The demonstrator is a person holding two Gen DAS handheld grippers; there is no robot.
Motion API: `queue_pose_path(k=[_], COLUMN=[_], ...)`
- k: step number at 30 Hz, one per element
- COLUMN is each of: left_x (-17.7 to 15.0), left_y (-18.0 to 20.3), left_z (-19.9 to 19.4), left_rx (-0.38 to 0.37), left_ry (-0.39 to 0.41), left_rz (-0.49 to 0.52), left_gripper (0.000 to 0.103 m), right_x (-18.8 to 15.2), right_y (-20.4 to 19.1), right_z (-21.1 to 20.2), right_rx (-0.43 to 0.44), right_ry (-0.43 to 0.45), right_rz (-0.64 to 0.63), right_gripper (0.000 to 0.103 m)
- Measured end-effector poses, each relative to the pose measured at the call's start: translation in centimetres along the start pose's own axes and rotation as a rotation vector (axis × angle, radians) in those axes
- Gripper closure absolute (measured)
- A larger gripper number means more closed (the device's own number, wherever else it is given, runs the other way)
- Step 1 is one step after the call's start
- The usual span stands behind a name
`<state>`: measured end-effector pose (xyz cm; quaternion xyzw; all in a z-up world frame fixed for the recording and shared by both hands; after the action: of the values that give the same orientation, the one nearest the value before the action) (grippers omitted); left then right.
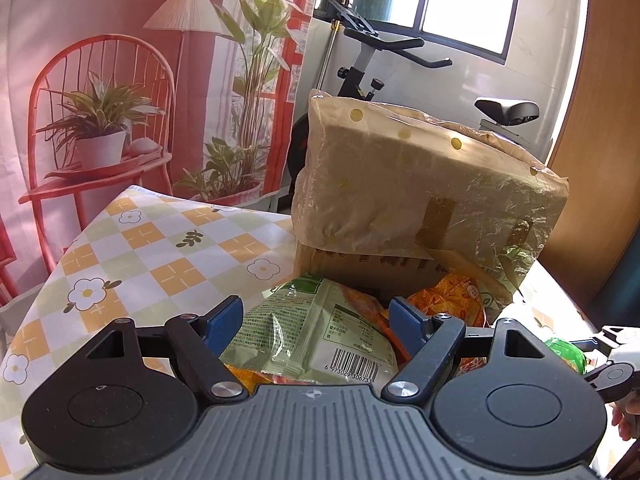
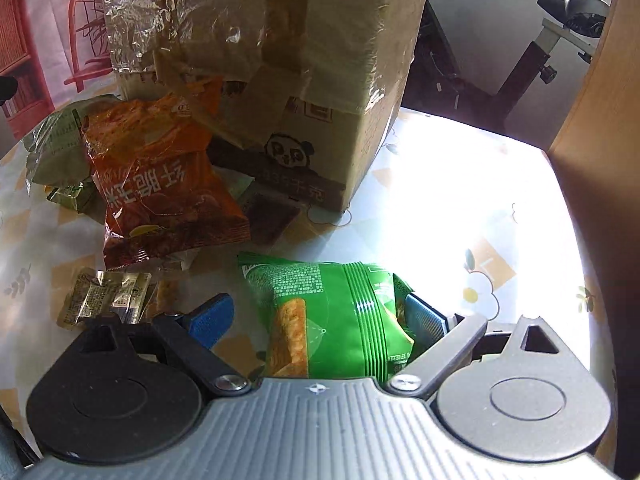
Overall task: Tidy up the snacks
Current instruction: 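Move left tool to the pale green bag while right tool approaches the green chip bag, then close left tool on the pale green bag while right tool grips the green chip bag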
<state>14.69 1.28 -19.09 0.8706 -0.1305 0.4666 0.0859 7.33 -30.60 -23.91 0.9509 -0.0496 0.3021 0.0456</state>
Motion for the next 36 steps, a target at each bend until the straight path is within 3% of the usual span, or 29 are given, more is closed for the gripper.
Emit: queue_pose_path(k=[9,11,14,18,24,29,36], left_x=[-1.1,-1.3,-1.8,-2.1,0.2,1.7,1.5], left_y=[-0.6,-0.5,-0.4,-0.5,-1.2,-1.4,-1.2], left_z=[0.4,0.5,0.9,1.6,3.1,6.1,9.8], left_rx=[-0.002,0.0,-0.006,-0.001,-0.01,-0.012,-0.103], left_ry=[-0.025,-0.027,-0.041,-0.059,-0.038,-0.056,-0.107], left_rz=[-0.035,-0.043,-0.041,-0.029,0.019,0.074,0.04], left_gripper=[0.021,0.021,0.021,0.021,0.021,0.021,0.021], right_x=[-0.6,-0.6,-0.2,0.7,2.3,1.9,2.5], right_y=[0.4,0.1,-0.2,-1.2,-1.5,-0.5,-1.1], right_z=[1.0,0.7,0.0,-1.2,-2.4,-2.0,-3.3], right_rx=[-0.08,-0.082,-0.035,0.013,0.027,0.016,0.048], right_ry=[-0.002,0.013,0.031,0.086,0.198,0.199,0.241], right_rz=[-0.03,-0.064,-0.038,0.015,0.158,0.252,0.234], right_gripper=[0.011,0.024,0.032,0.034,0.034,0.034,0.034])
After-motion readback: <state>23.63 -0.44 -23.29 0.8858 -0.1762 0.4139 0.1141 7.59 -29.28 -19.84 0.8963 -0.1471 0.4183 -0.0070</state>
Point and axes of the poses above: each gripper's, at about its wrist camera, not at the fingertips, and z roughly the way its jaws point, y to its right, x to its top, the point moved 6 cm from there along z, roughly the way its jaws point, and after that the axes turned 8 degrees about z, right-handed, at the moved point
